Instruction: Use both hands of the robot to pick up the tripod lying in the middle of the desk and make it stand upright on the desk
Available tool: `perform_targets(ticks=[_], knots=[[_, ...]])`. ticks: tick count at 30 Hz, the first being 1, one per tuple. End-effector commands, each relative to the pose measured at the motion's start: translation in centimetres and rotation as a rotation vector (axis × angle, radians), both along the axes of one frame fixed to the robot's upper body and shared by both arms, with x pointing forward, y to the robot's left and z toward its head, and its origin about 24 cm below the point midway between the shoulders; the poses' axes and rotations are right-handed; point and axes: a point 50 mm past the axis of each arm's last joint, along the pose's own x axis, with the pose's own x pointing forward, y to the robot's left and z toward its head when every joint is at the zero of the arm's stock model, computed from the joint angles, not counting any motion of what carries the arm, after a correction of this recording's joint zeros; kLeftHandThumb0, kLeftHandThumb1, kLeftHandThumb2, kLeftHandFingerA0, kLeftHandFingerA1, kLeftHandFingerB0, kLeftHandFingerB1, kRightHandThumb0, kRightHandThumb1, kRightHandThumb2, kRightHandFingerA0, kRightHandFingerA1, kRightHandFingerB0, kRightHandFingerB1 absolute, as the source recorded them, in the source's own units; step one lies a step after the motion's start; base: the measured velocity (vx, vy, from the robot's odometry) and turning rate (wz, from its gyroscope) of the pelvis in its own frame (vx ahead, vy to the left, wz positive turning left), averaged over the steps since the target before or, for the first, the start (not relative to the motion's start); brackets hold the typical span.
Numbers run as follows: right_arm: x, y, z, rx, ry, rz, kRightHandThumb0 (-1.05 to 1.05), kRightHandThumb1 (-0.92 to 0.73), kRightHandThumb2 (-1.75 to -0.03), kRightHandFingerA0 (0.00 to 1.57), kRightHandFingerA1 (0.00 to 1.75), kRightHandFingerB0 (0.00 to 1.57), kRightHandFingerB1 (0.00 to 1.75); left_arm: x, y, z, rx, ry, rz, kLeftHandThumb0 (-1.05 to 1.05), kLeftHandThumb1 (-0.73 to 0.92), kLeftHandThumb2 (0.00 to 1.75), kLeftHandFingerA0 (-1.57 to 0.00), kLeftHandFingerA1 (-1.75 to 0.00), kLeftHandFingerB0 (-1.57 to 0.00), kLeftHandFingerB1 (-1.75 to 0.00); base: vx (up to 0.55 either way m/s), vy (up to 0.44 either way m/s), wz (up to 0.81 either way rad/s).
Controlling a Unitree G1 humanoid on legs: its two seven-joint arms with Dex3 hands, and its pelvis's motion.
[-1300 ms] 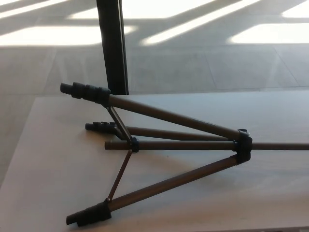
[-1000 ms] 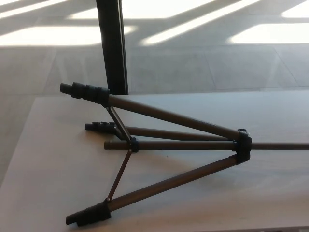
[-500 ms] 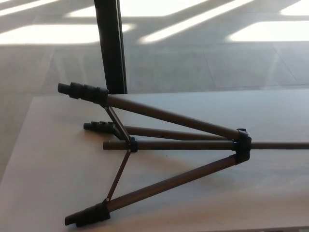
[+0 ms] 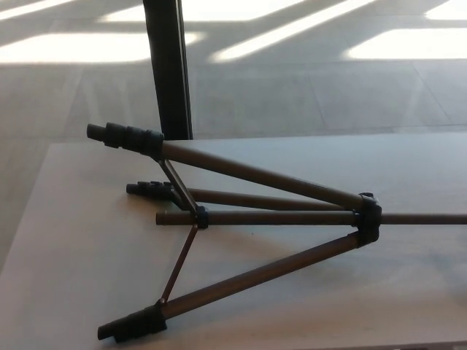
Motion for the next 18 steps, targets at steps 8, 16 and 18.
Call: perform_targets(ticks=[8, 16, 18], knots=[[3.1, 15.3, -2.5, 0.131, 0.222, 0.56, -0.67, -0.71, -0.61, 0.5, 0.61, 0.41, 0.41, 4.8, -9.3, 12.4, 0.401, -0.172, -0.451, -0.72, 0.69, 0.61, -0.55, -0.53, -0.45, -0.42, 0.0, 0.0, 0.0], [3.6, 18.1, -5.0, 0.182, 0.36, 0.608, -0.66, -0.68, -0.61, 0.46, 0.63, 0.43, 0.41, 6.2, -12.0, 13.8, 0.537, -0.146, -0.52, -0.65, 0.64, 0.59, -0.53, -0.54, -0.46, -0.4, 0.0, 0.0, 0.0], [3.6, 18.8, -5.3, 0.192, 0.367, 0.619, -0.67, -0.69, -0.6, 0.46, 0.69, 0.42, 0.44, 6.5, -12.8, 14.3, 0.546, -0.15, -0.542, -0.62, 0.64, 0.59, -0.51, -0.55, -0.45, -0.42, 0.0, 0.0, 0.0]])
